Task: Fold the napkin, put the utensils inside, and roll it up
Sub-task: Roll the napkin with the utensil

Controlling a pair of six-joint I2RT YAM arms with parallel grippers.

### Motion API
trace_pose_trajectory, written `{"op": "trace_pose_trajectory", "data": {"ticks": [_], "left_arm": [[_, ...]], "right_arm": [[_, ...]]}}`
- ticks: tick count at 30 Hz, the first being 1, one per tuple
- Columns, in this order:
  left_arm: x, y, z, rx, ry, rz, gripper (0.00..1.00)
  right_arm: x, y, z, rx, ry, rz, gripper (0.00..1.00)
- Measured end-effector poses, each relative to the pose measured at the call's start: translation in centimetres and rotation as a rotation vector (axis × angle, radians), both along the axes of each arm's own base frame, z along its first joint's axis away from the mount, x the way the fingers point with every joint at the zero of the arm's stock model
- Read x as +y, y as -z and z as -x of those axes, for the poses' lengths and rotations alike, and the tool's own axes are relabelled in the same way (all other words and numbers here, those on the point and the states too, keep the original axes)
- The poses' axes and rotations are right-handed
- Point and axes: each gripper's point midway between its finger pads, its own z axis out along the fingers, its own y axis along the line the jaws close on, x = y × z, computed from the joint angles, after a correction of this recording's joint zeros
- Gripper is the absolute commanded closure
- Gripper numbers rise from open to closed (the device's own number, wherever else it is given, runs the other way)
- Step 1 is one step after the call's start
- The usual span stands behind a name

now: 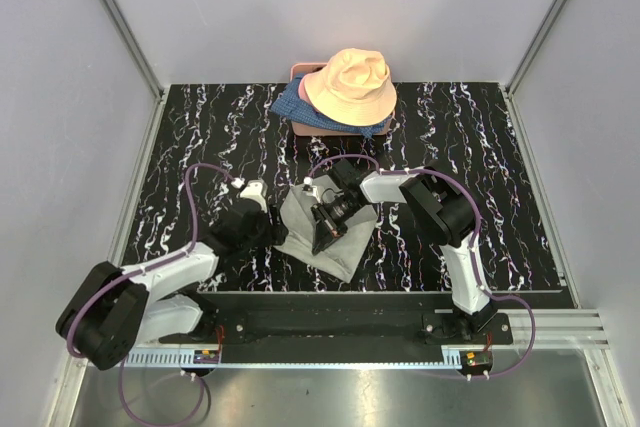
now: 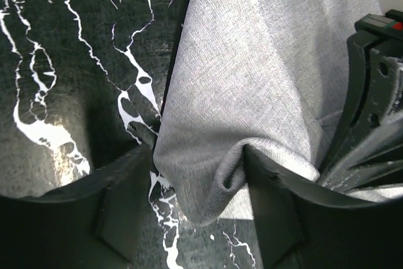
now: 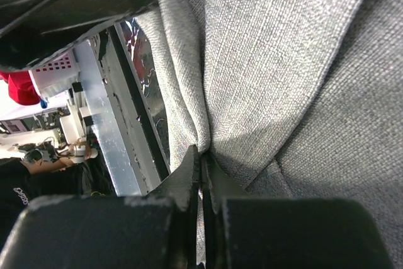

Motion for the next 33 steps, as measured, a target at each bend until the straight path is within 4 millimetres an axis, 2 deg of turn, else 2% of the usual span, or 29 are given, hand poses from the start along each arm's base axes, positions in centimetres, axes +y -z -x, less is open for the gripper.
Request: {"op": "trace_pose_trajectory", "data": {"ticks": [1,7,10,11,13,14,16,19,20,21,23,24,28,33], "left_arm": [[-0.1,0.2,-0.1,0.002,0.001,-0.002,0.47],[-0.3,0.9,-0.4,0.005,0.009,-0.010,0.61],[-0.5,1.0,-0.5,0.004,0.015,-0.006,0.71],[-0.5,1.0,-0.5,0.005,0.017,-0.003,0.78],[-0.6,1.0,-0.6,0.004,0.019,-0.003,0.83],[-0.6,1.0,-0.5,0.004,0.021,-0.002,0.92],[-0.8,0.9,-0.6,0.002,0.022,0.005,1.00],[-1.1,0.8,-0.7,0.008,0.025,0.017,1.00],[-1.1,0.8,-0.8,0.016,0.027,0.017,1.00],[-1.2,0.8,-0.7,0.030,0.030,0.013,1.00],[-1.3,0.6,-0.8,0.055,0.033,0.001,1.00],[-1.4,0.5,-0.8,0.069,0.038,-0.002,1.00],[-2.0,0.0,-0.8,0.125,0.055,-0.013,1.00],[-2.5,0.5,0.5,0.231,0.097,-0.020,1.00]], "right_arm": [[0.0,0.0,0.0,0.002,0.000,0.002,1.00],[-0.1,0.0,0.1,0.011,-0.001,0.005,1.00],[-0.1,0.0,0.1,0.015,-0.002,0.003,1.00],[-0.1,0.1,0.1,0.018,-0.002,0.002,1.00],[-0.1,0.1,0.1,0.023,-0.002,0.002,1.00],[-0.1,0.1,0.1,0.024,-0.002,0.002,1.00],[-0.1,0.1,0.1,0.025,-0.002,0.004,0.99],[-0.1,0.0,0.1,0.028,-0.001,0.012,0.89],[-0.1,0.0,0.1,0.028,0.000,0.016,0.82],[-0.2,-0.1,0.0,0.029,0.002,0.024,0.71],[-0.2,-0.4,0.0,0.029,0.005,0.034,0.61],[-0.2,-0.8,0.1,0.021,0.006,0.037,0.52],[-0.5,-2.7,-0.8,-0.094,0.033,0.078,0.41],[-1.8,-5.3,-3.7,-0.399,0.126,0.125,0.31]]}}
